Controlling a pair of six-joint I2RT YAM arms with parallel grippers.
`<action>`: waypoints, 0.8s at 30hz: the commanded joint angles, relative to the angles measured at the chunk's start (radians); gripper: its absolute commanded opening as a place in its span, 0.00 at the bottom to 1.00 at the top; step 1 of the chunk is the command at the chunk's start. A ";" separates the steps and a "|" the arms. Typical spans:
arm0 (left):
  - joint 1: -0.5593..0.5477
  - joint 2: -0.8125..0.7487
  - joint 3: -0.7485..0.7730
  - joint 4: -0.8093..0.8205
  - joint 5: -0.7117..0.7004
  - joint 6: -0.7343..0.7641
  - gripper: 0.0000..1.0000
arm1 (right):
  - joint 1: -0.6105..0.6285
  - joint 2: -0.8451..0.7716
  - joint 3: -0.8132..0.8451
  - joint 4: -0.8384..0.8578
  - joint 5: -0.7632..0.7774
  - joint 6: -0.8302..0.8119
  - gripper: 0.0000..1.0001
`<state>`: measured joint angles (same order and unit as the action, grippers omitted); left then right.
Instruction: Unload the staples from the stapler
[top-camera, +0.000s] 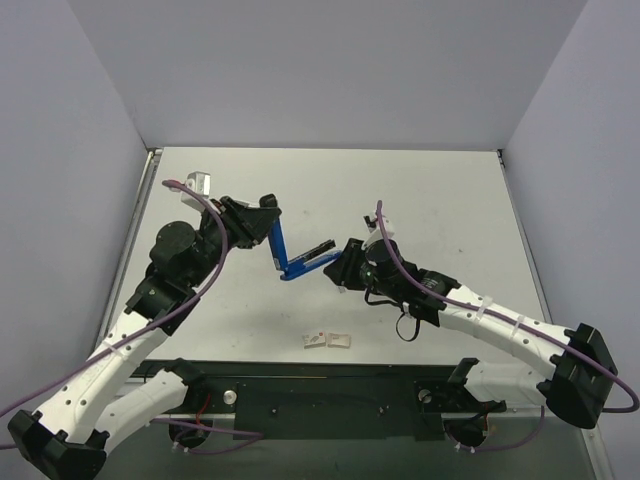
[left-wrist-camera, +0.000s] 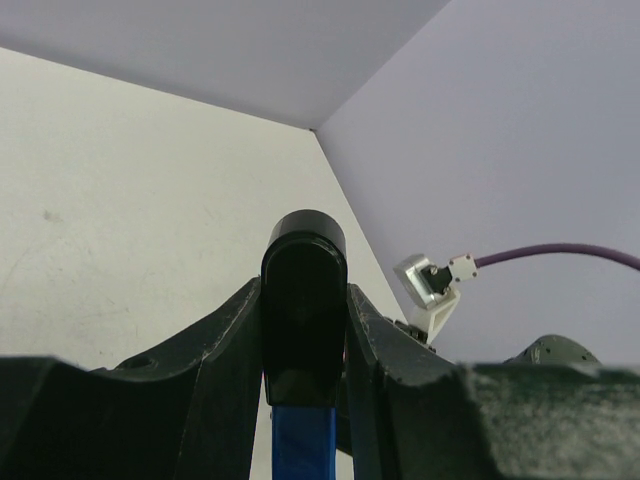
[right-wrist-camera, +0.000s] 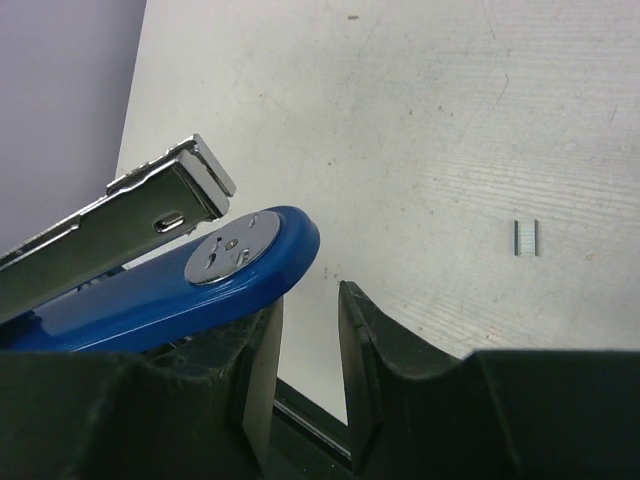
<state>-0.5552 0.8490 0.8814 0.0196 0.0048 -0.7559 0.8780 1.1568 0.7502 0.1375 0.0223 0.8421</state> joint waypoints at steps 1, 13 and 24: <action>0.000 -0.051 0.002 0.042 0.119 -0.072 0.00 | 0.004 -0.011 0.100 -0.021 0.050 -0.070 0.25; -0.002 -0.062 -0.050 0.100 0.319 -0.063 0.00 | 0.004 -0.022 0.210 -0.076 -0.047 -0.201 0.26; -0.002 -0.034 -0.048 0.175 0.572 0.024 0.00 | -0.048 -0.131 0.342 -0.386 -0.358 -0.471 0.30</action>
<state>-0.5552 0.8265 0.8062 0.0261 0.4400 -0.7601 0.8543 1.0729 1.0023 -0.1093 -0.1467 0.5121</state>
